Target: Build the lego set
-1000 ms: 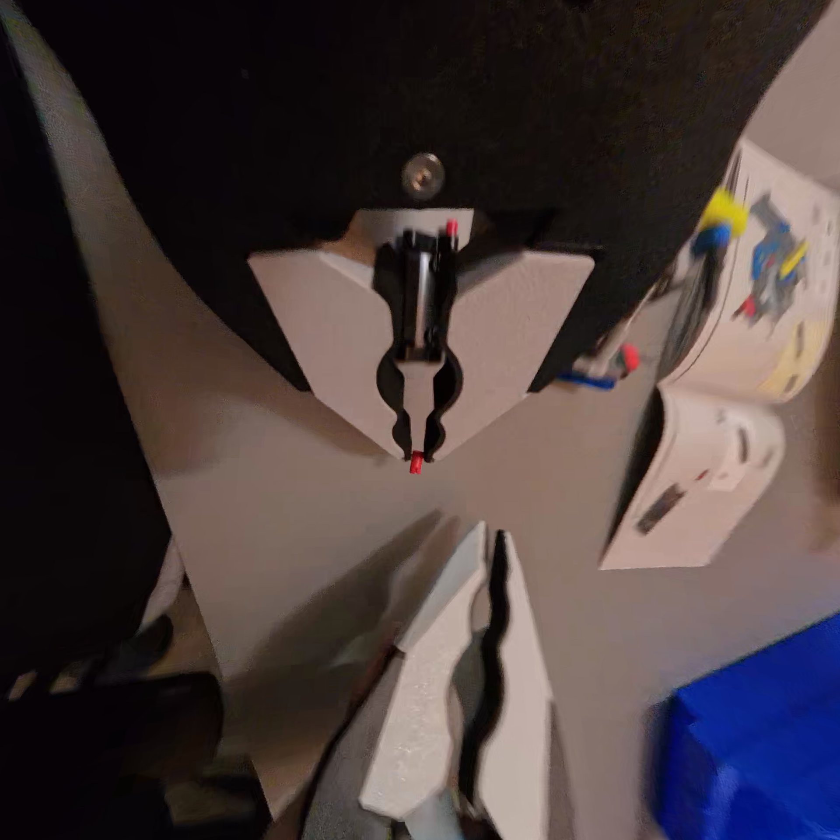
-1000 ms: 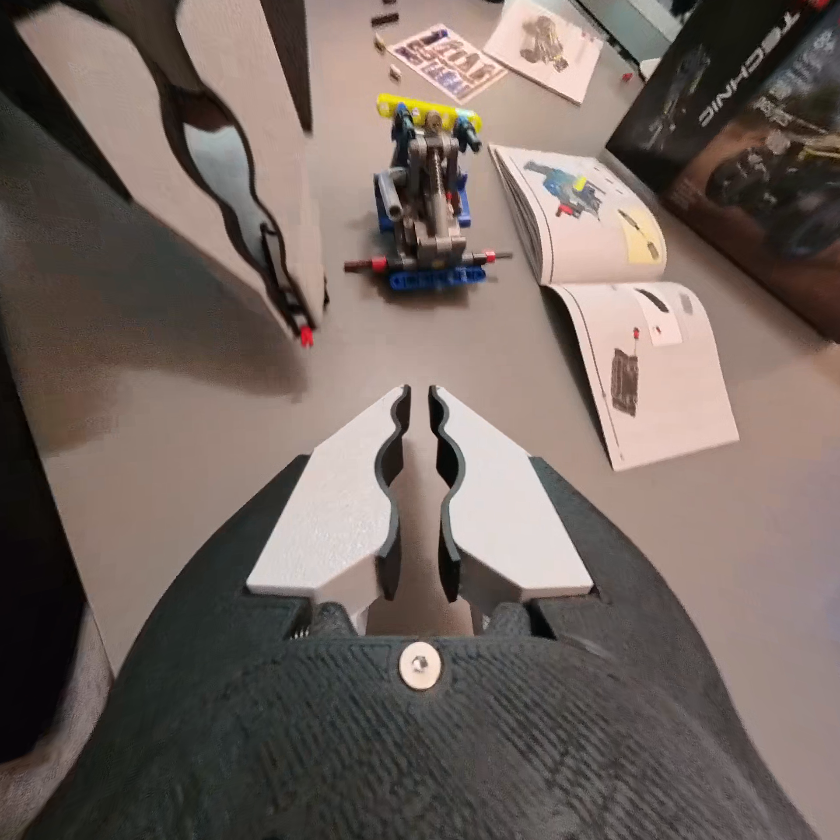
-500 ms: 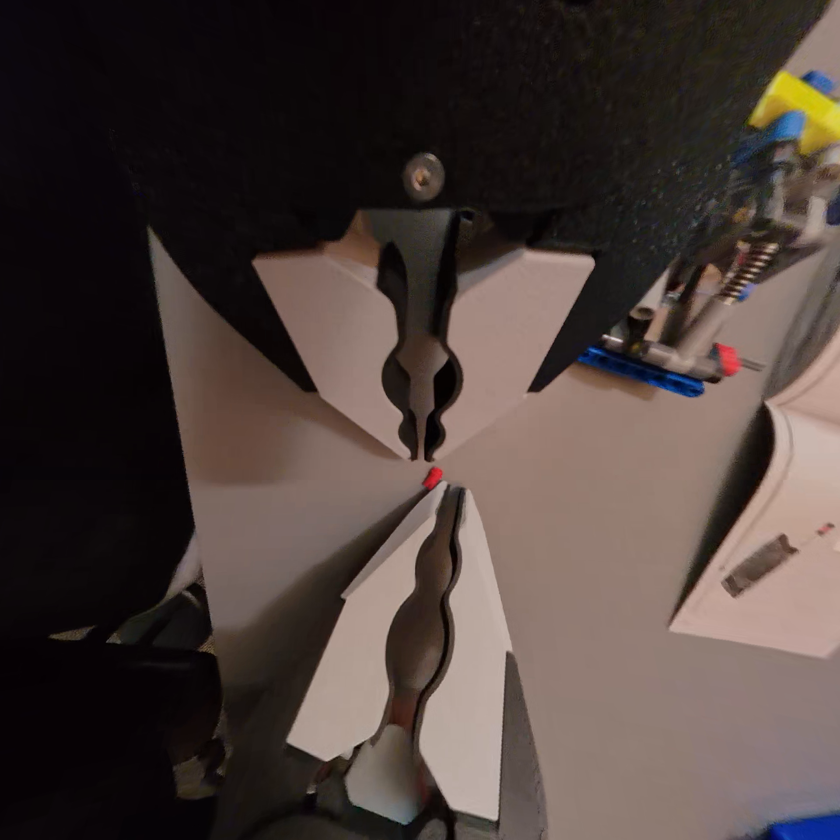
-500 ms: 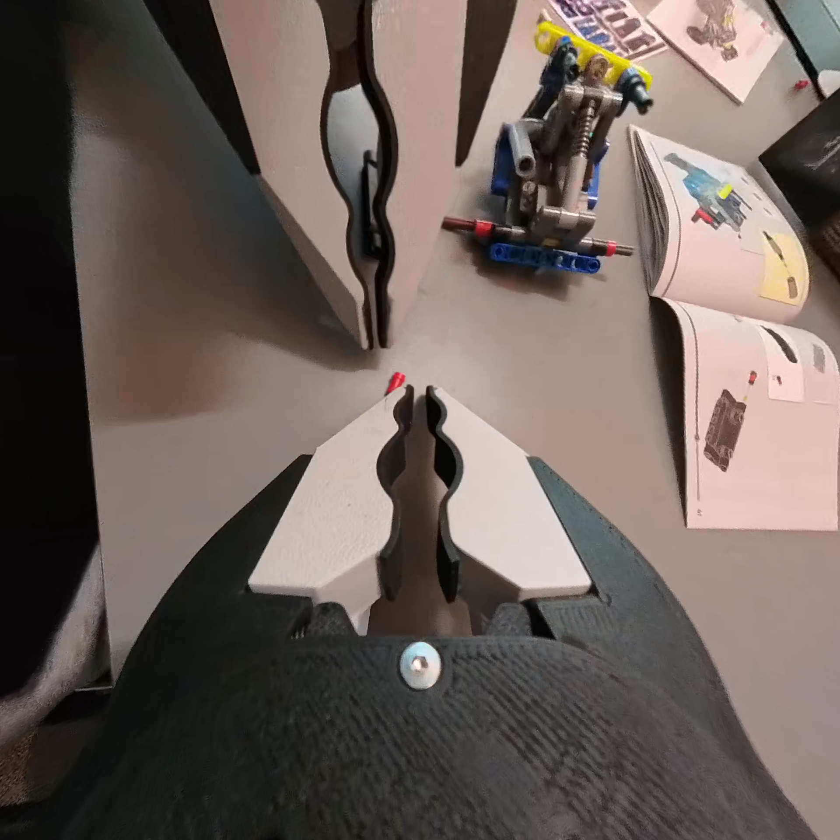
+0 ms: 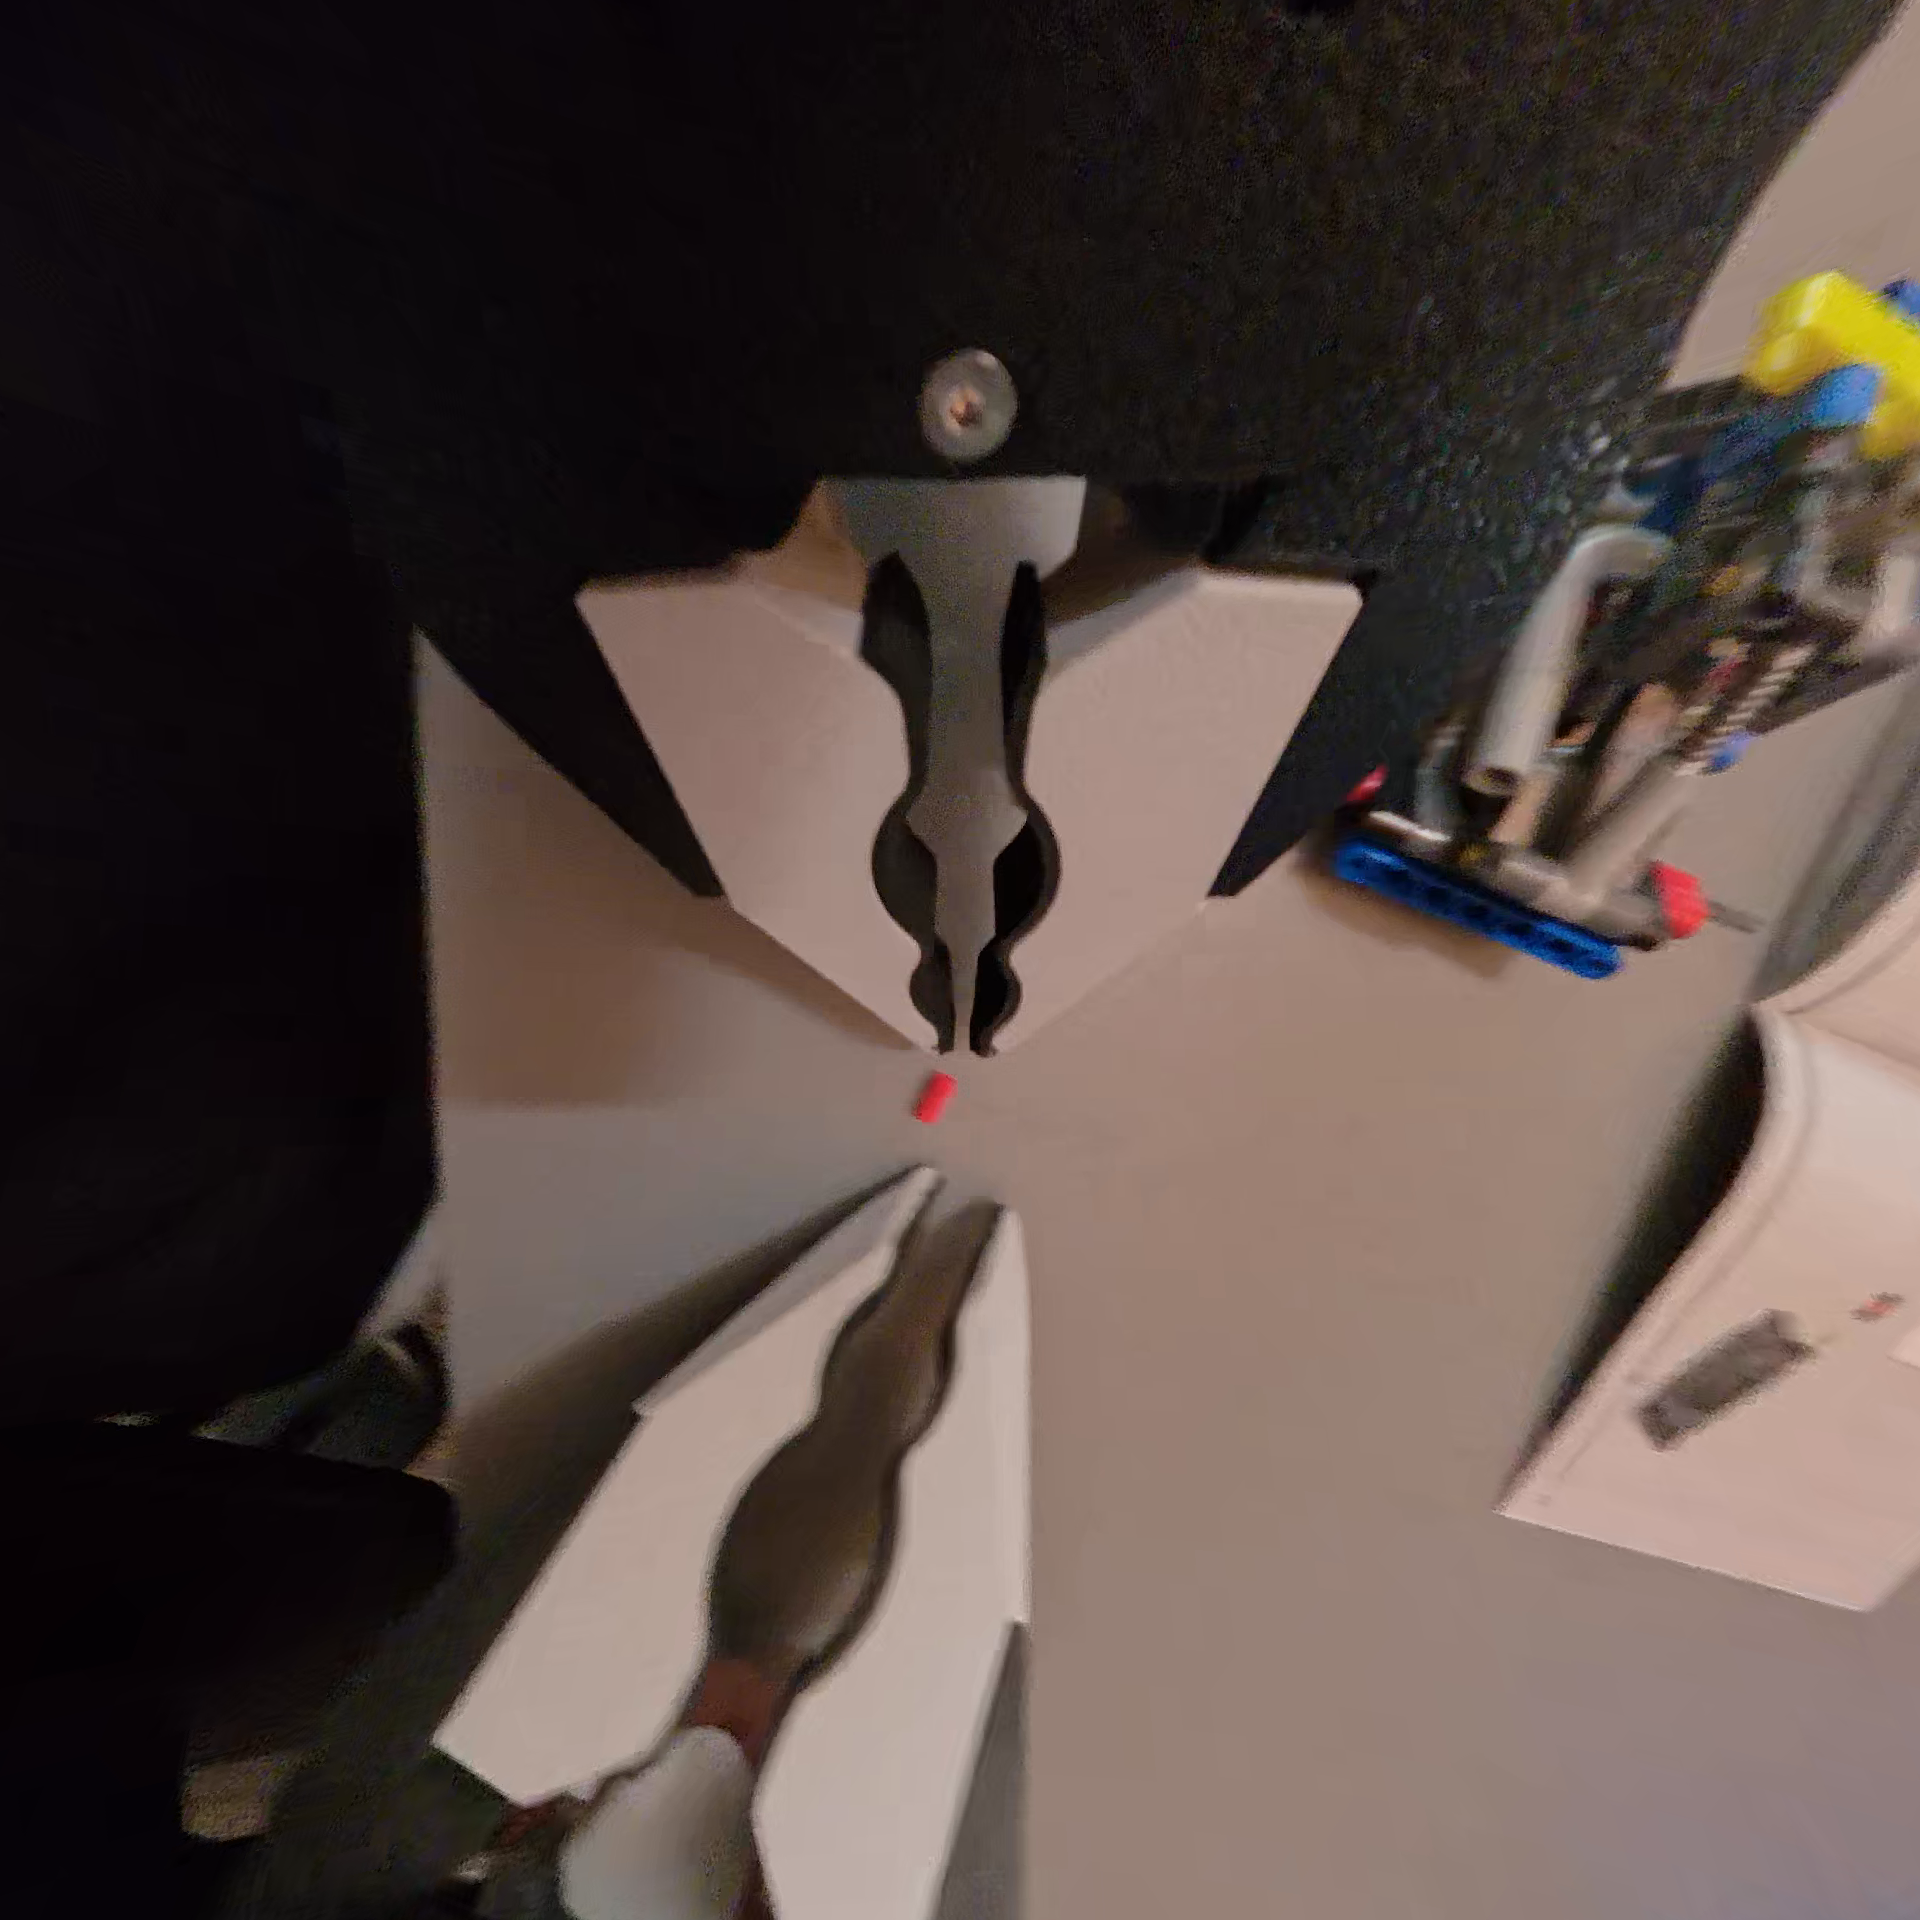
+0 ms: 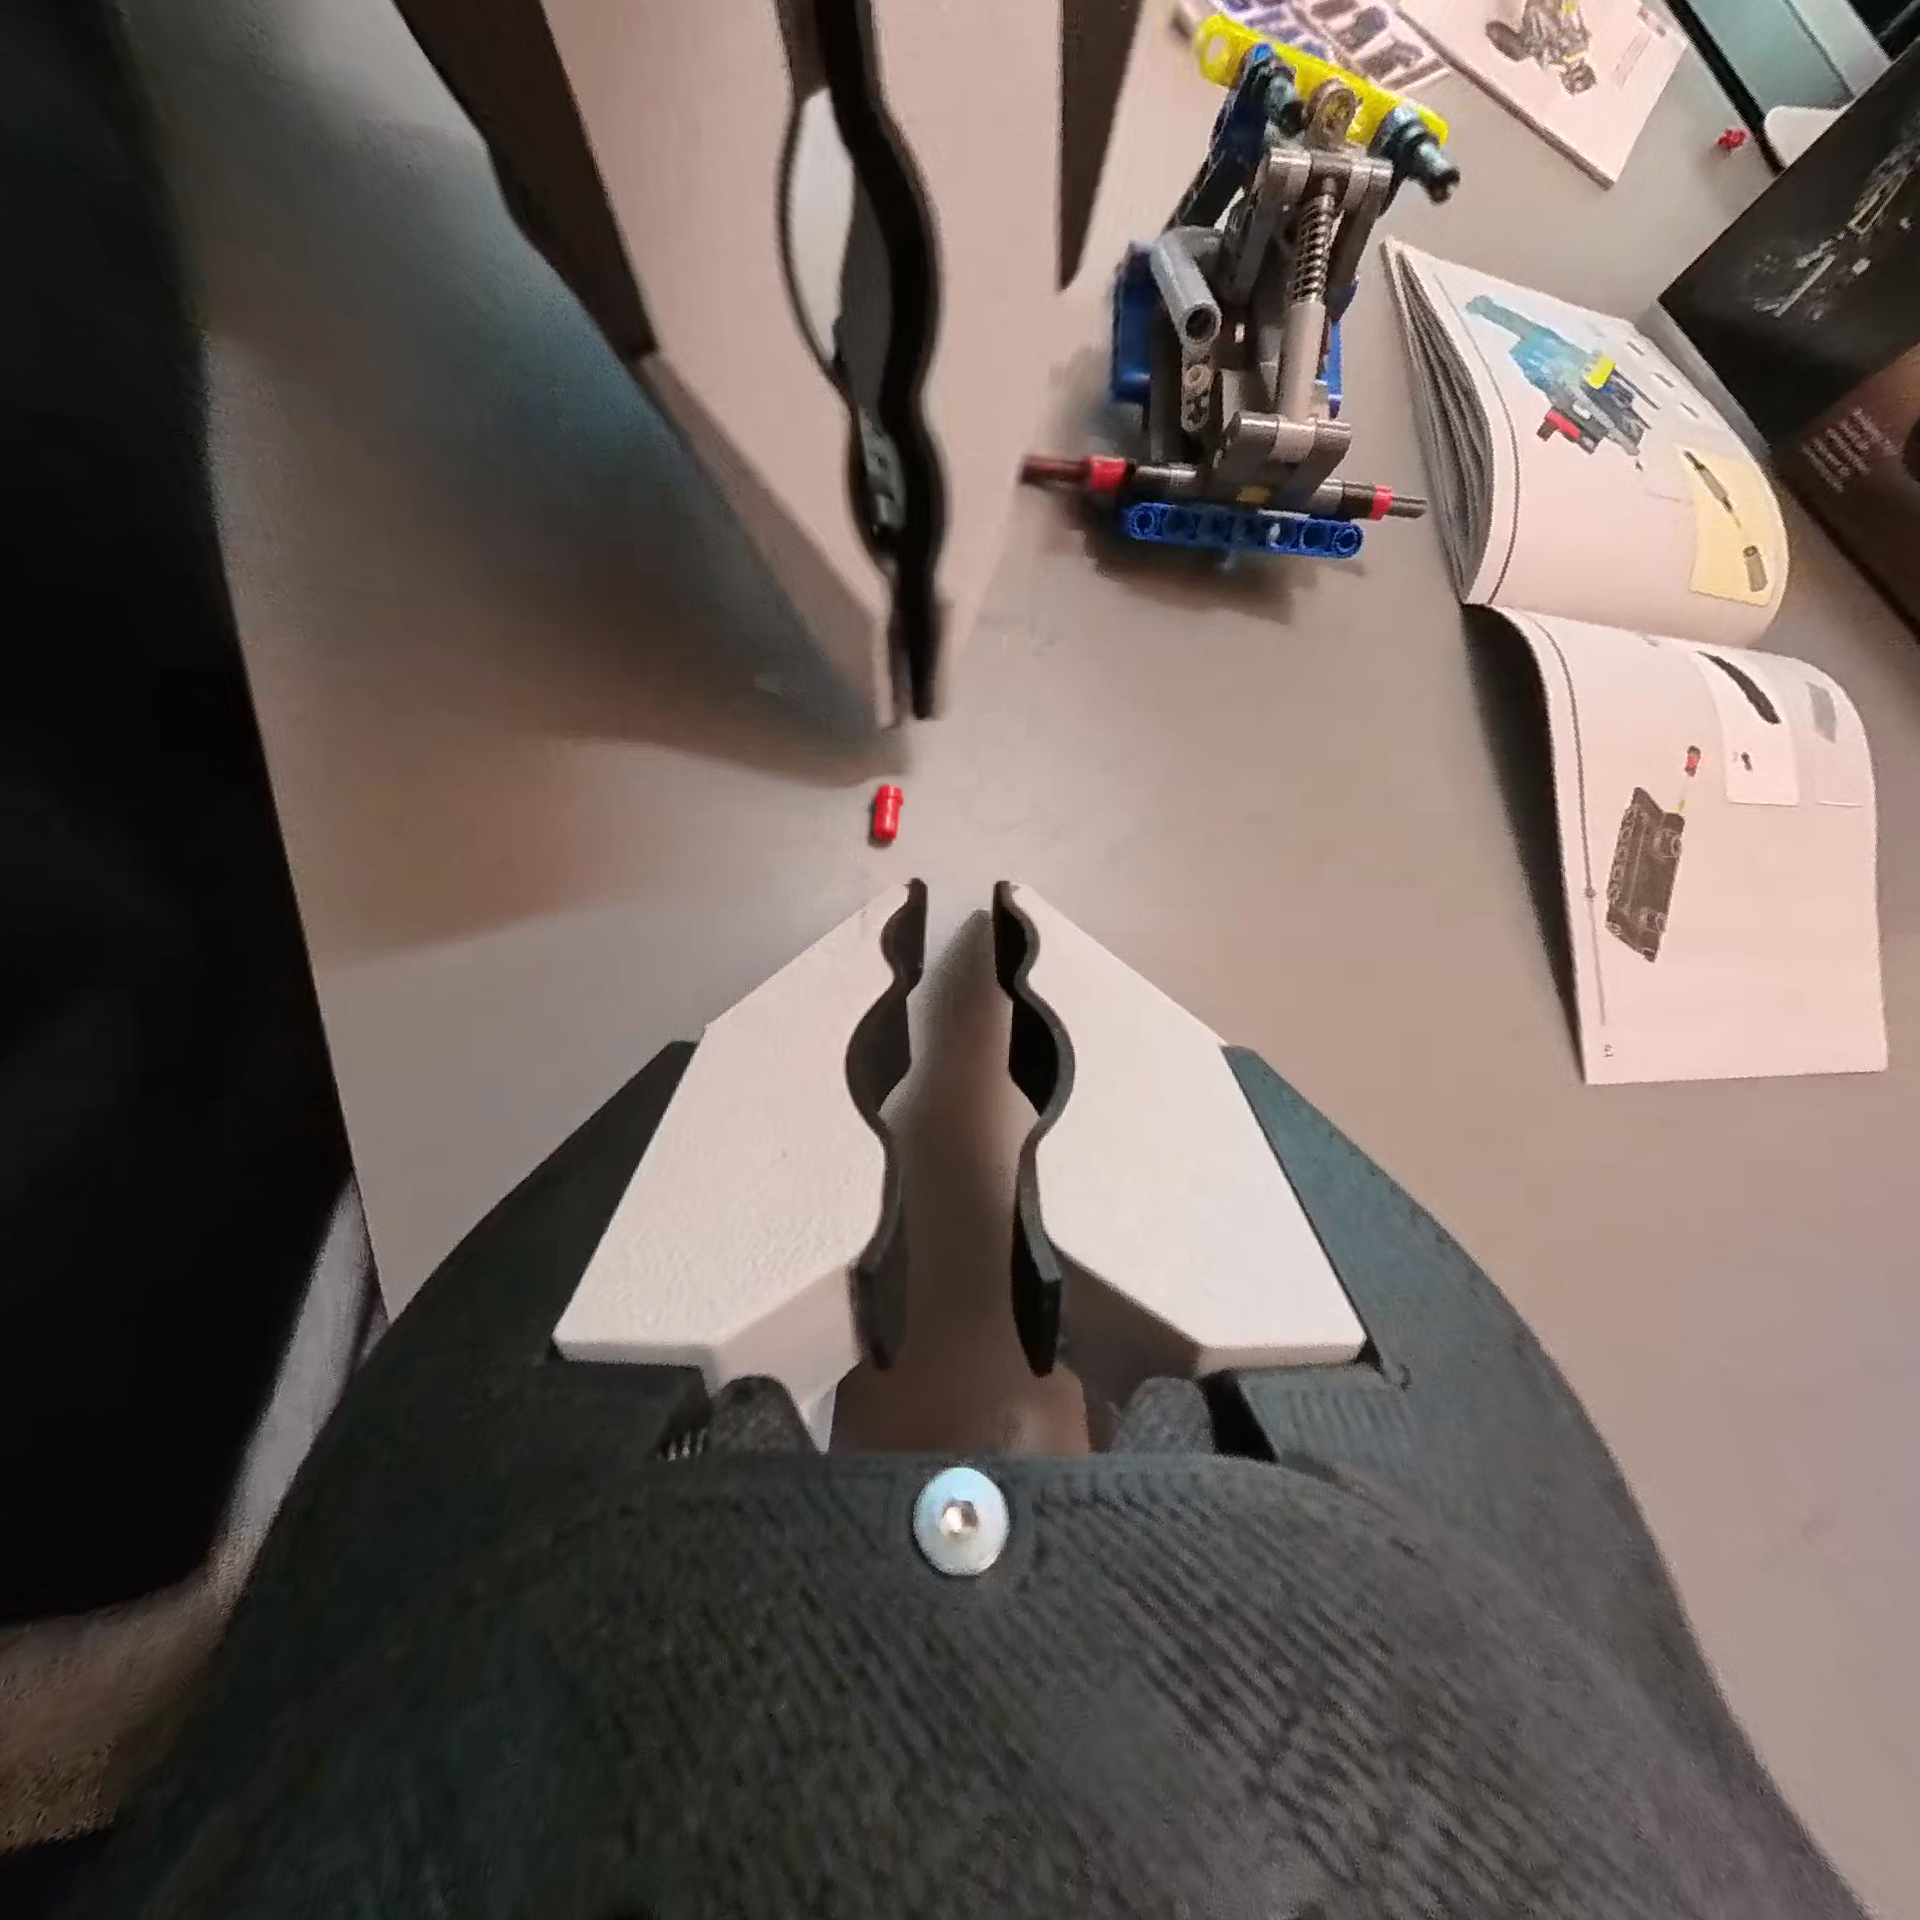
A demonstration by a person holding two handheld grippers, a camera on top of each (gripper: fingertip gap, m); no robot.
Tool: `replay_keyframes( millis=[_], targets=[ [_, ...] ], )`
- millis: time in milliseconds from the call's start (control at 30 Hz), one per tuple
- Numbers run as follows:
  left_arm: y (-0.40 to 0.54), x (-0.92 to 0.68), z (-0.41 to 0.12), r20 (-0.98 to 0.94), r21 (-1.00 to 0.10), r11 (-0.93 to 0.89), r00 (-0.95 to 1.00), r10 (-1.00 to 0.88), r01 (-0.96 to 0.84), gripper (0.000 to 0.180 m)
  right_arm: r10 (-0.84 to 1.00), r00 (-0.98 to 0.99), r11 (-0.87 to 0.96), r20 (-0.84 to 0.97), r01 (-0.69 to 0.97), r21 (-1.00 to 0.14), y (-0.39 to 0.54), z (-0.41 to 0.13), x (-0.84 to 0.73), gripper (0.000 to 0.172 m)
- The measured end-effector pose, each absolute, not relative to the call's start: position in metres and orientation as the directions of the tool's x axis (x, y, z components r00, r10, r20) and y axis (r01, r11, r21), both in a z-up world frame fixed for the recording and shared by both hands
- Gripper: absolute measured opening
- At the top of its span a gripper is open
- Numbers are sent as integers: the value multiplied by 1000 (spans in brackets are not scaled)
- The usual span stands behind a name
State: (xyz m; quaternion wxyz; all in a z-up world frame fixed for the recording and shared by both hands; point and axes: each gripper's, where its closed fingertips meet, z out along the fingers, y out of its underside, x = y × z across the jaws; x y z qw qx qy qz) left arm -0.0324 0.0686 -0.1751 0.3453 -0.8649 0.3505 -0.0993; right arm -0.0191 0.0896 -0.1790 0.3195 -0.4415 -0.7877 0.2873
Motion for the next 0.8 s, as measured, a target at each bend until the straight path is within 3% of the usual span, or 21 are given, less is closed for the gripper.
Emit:
replay_keyframes(
  millis=[233, 700, 800],
  targets=[
    [69, -18, -185, -37, -674, -511, 715, -698, -534, 0, 846, -480, 481, 233, 497, -722, 71, -181, -26, 0],
    [68, -51, -172, -104, -680, -534, 788, -607, -502, 6, 837, -482, 511, 257, 525, -681, 84, -176, -22, 3],
    [60, -62, -164, -114, -698, -523, 797, -594, -489, 7, 838, -477, 503, 266, 482, -718, 96, -165, -22, 10]
  ],
)
